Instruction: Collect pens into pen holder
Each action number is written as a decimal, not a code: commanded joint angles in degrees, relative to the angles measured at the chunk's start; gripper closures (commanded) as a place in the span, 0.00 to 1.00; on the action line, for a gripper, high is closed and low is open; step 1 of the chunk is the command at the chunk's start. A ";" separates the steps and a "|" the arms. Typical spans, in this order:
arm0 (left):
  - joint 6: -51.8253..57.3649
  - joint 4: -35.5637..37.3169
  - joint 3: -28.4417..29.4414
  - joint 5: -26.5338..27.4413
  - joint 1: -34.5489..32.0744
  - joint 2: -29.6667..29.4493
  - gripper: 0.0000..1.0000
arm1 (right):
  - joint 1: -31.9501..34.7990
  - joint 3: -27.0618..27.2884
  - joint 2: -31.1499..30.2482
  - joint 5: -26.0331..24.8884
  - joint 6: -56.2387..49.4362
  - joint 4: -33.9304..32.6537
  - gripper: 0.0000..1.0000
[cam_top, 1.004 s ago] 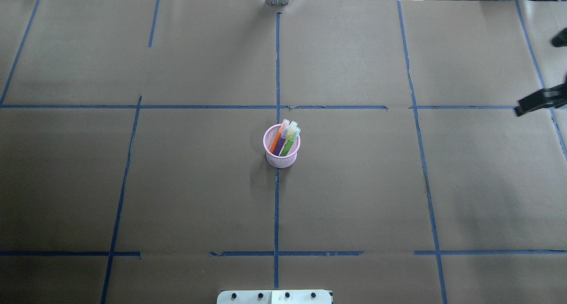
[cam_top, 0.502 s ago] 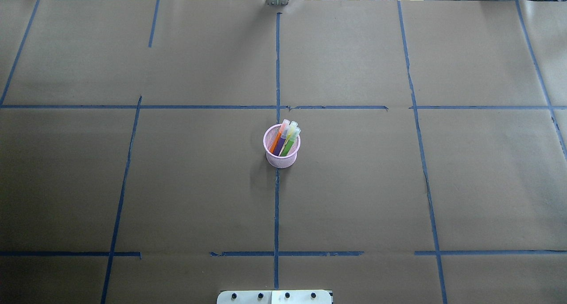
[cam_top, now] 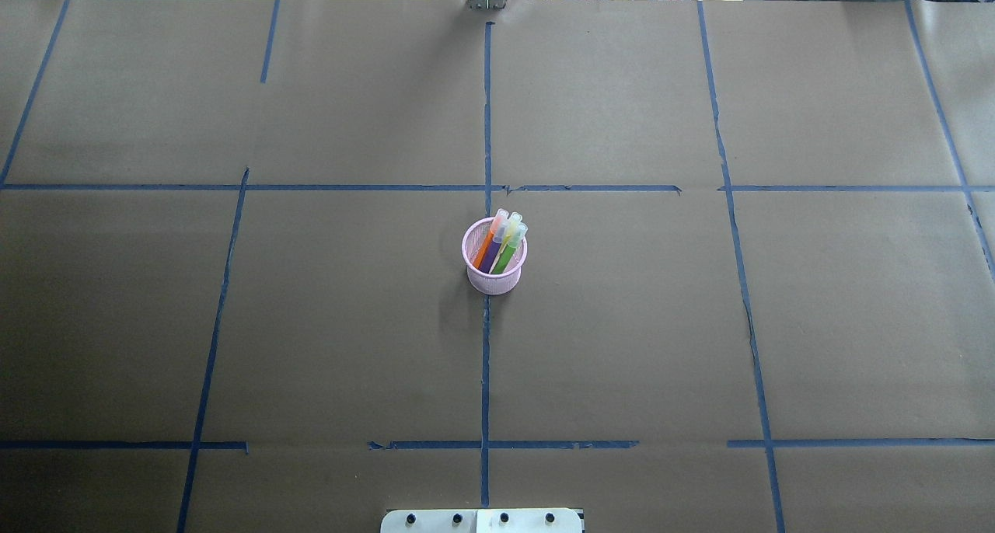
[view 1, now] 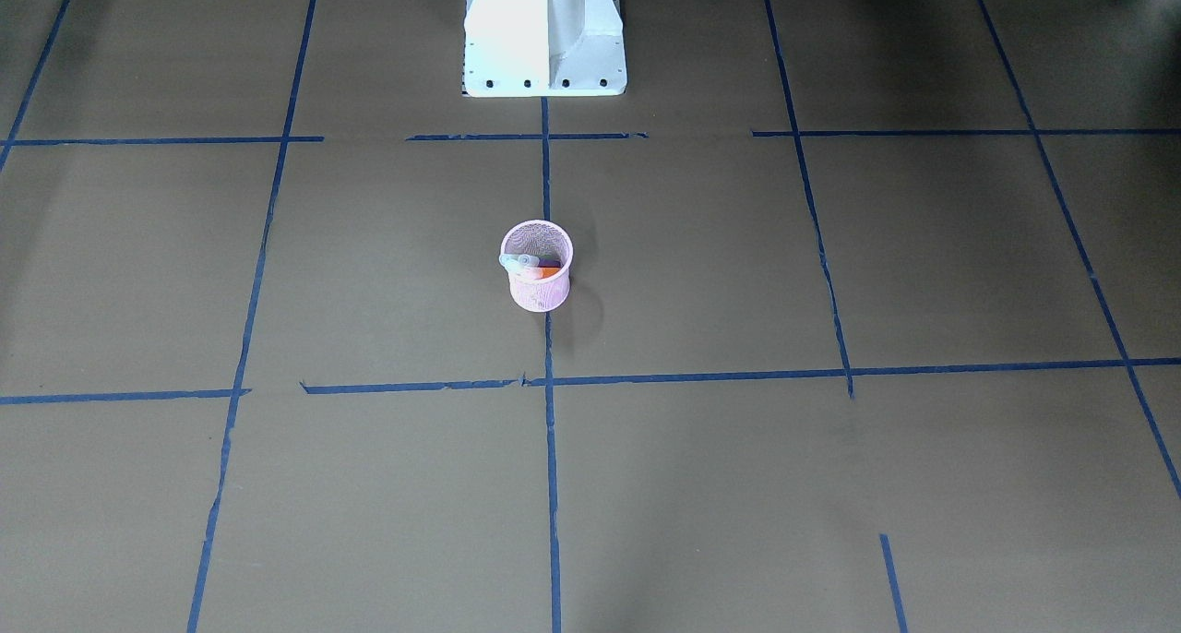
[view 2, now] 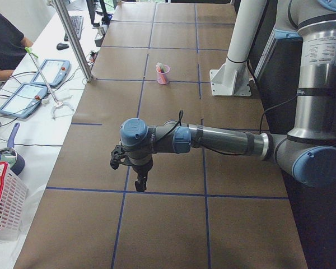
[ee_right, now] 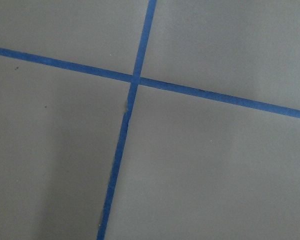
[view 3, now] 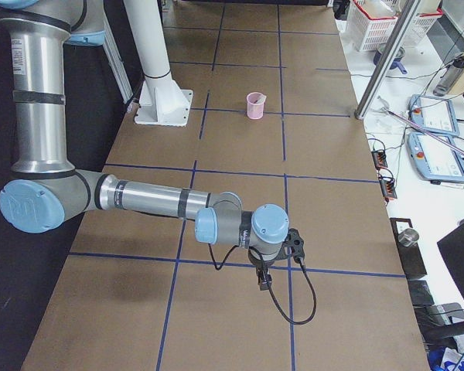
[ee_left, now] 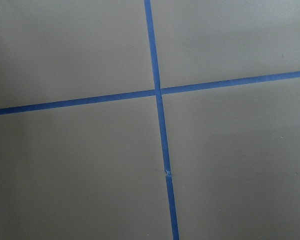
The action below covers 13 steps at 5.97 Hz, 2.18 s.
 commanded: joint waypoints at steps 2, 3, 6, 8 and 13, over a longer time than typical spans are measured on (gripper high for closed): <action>-0.65 0.66 0.70 -2.85 0.60 0.21 0.00 | 0.01 0.96 -0.41 -2.34 -0.03 -0.07 0.00; -0.48 0.14 1.58 -2.77 0.78 0.29 0.00 | 0.01 1.05 -0.41 -2.06 -0.03 -0.07 0.00; -0.04 -3.18 3.79 -2.85 1.30 0.29 0.00 | 0.01 6.99 0.37 1.09 -0.03 -8.87 0.00; 0.13 -4.26 3.78 -3.03 1.30 0.30 0.00 | 0.01 6.15 0.11 1.55 0.49 -9.30 0.00; -0.30 -6.98 3.88 -3.29 1.30 1.79 0.00 | -0.08 6.14 -0.41 1.63 1.46 -9.03 0.00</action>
